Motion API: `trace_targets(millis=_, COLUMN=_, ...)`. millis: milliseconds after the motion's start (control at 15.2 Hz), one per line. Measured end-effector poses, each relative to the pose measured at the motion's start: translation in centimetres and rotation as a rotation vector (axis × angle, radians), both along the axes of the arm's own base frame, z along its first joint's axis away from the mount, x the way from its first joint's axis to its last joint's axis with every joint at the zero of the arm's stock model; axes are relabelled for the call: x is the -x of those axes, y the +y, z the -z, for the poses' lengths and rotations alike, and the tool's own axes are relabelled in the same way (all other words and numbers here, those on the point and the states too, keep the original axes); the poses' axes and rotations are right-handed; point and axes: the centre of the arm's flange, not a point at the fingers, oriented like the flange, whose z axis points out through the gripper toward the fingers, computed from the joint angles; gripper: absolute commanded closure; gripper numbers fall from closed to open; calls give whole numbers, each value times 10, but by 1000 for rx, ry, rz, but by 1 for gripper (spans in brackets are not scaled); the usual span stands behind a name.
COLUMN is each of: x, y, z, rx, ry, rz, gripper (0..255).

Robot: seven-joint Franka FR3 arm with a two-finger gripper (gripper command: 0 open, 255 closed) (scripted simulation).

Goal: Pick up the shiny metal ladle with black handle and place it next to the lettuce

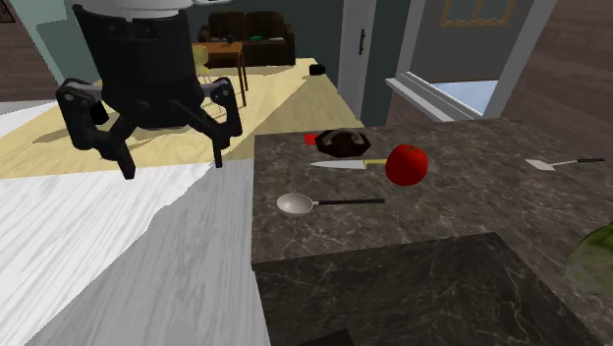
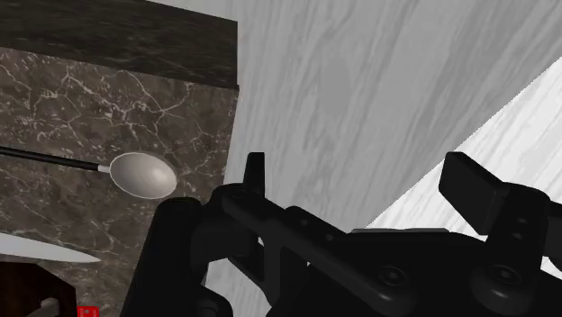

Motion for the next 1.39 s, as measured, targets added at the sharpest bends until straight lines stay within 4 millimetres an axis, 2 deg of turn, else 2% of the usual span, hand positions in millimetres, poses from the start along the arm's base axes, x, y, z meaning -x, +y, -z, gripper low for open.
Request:
trace_targets(millis=198, x=0, y=-11, z=10, rx=10, ry=1, rz=-44, gripper=0)
trace_targets(millis=594, x=-5, y=-63, z=61, rx=61, ry=7, rz=-265, gripper=0)
trace_targets(millis=990, x=-27, y=-113, z=113, rx=115, ry=13, rz=-499, gripper=0)
trace_targets(millis=1386, x=-55, y=-166, z=157, rx=168, ry=19, rz=-731, gripper=0)
